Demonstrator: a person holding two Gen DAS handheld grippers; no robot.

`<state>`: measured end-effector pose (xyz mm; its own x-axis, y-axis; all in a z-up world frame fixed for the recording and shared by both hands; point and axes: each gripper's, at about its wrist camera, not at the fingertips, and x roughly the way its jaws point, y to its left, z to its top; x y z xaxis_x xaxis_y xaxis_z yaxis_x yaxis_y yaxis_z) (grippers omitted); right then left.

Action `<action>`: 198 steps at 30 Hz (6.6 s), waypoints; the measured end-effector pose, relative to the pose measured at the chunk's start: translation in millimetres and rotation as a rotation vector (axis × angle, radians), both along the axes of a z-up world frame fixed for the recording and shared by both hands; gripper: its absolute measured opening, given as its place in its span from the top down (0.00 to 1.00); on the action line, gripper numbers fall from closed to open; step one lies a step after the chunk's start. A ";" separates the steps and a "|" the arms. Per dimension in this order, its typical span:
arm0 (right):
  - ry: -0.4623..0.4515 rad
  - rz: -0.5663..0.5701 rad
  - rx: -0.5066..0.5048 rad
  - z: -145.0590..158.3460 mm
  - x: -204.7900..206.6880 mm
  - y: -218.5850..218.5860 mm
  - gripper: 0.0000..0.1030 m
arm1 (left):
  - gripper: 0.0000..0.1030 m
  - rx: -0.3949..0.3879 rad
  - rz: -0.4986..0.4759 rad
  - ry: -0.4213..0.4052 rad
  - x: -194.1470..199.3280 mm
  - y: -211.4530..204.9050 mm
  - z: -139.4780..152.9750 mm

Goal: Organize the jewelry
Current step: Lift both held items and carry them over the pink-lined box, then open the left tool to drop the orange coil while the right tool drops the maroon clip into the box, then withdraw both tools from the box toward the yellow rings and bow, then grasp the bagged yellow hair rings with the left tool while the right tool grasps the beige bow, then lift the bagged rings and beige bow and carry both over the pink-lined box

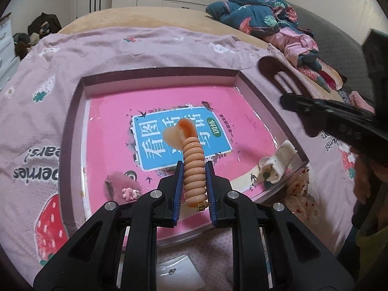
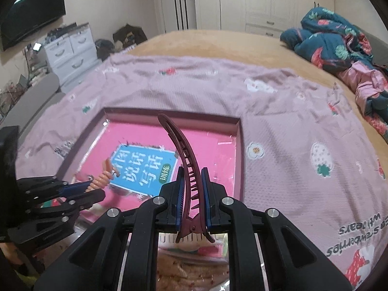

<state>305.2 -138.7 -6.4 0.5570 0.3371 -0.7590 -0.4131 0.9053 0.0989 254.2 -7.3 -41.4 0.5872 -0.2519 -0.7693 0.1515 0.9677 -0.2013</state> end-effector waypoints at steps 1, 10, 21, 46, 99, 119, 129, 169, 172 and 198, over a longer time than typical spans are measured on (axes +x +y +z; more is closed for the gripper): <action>0.011 0.000 -0.004 -4.9 3.4 2.9 0.87 | 0.90 0.000 -0.001 0.004 0.7 0.1 -1.2; 0.113 0.001 -0.011 -40.3 19.8 19.5 0.87 | 0.90 0.001 0.004 0.021 7.7 1.8 -6.3; 0.100 -0.023 0.070 -28.5 8.6 3.4 0.64 | 0.90 -0.009 0.011 0.000 1.5 7.3 4.4; -0.185 -0.106 0.178 70.0 -91.0 -58.4 0.07 | 0.09 0.005 0.109 -0.201 -61.9 25.8 84.8; -0.222 0.002 0.117 69.8 -213.5 -74.0 0.06 | 0.09 0.065 0.051 -0.180 -192.6 0.2 68.7; -0.147 0.016 0.061 33.1 -213.5 -78.5 0.06 | 0.26 -0.022 -0.077 0.008 -206.0 -20.1 8.1; -0.101 0.018 0.032 11.5 -190.7 -69.2 0.06 | 0.41 -0.063 -0.102 0.127 -199.4 -35.1 -30.1; -0.001 0.011 0.141 -14.4 -137.4 -55.1 0.98 | 0.67 0.023 -0.084 -0.003 -188.8 -31.8 -10.5; -0.019 0.005 0.160 -6.1 -146.8 -62.6 0.98 | 0.67 0.026 -0.074 -0.015 -186.8 -28.6 -4.7; -0.212 0.007 0.203 77.7 -167.7 -84.2 0.98 | 0.67 0.025 0.007 -0.213 -138.9 -2.7 74.2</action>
